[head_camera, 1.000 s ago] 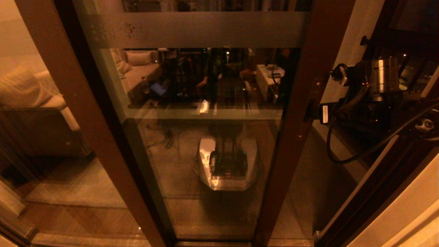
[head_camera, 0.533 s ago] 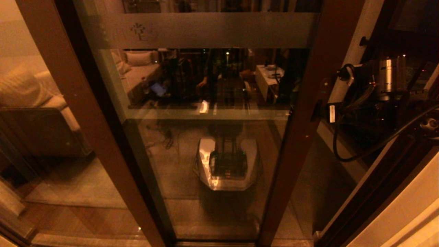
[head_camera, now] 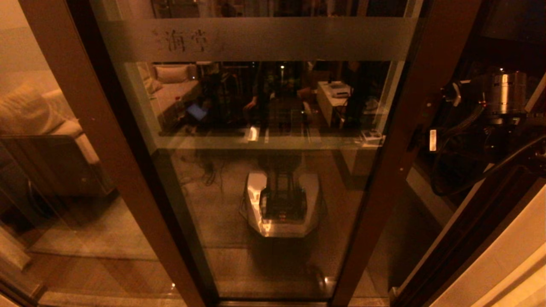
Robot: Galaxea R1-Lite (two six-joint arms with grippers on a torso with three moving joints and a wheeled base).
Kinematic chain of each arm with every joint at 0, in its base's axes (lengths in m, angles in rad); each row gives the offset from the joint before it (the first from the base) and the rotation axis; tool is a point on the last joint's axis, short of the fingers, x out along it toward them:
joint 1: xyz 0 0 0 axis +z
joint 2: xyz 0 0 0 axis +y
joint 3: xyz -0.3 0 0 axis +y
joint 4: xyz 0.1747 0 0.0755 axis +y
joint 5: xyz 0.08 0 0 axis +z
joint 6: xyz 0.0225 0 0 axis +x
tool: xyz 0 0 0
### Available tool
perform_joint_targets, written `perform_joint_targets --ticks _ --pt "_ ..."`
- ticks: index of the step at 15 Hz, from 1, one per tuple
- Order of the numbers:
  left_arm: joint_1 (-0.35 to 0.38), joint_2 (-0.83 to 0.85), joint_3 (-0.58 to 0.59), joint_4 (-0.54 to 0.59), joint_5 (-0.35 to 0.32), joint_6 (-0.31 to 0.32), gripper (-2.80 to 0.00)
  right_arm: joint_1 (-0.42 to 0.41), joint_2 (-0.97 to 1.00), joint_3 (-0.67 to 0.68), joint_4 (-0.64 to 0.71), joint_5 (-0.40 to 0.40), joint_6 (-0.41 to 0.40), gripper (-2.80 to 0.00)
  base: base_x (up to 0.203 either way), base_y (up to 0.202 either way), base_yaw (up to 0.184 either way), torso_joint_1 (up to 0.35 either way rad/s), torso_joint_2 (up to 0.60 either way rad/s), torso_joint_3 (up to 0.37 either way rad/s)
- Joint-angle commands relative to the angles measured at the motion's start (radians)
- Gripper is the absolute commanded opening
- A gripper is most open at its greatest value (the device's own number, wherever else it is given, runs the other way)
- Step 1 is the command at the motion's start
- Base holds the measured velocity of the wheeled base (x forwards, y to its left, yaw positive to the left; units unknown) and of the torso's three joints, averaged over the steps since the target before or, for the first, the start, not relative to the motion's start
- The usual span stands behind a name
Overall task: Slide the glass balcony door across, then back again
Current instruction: Close the slid door
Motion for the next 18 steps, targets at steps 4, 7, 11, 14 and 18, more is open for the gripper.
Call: perform_joint_targets --ticks 4,7,11,14,18 --pt "0.000 0.001 0.000 0.000 0.000 -0.001 -2.80 -0.056 0.002 0.003 -0.013 0.038 -0.010 0.00 0.000 0.000 0.000 0.000 0.00 0.000" --pt "0.000 0.001 0.000 0.001 0.000 -0.001 -2.80 -0.077 0.001 0.004 -0.029 0.050 -0.017 0.00 0.000 0.000 0.000 0.000 0.00 0.000" --pt "0.000 0.001 0.000 0.001 0.000 -0.001 -2.80 -0.076 -0.056 0.063 -0.029 0.070 -0.027 0.00 0.000 0.000 0.000 0.000 0.00 0.000" --pt "0.000 0.001 0.000 0.001 0.000 -0.001 -2.80 -0.078 -0.088 0.083 -0.028 0.078 -0.028 0.00 0.000 0.000 0.000 0.000 0.00 0.000" --pt "0.000 0.001 0.000 -0.001 0.000 -0.001 -2.80 -0.075 -0.154 0.147 -0.028 0.080 -0.029 0.00 0.000 0.000 0.000 0.000 0.00 0.000"
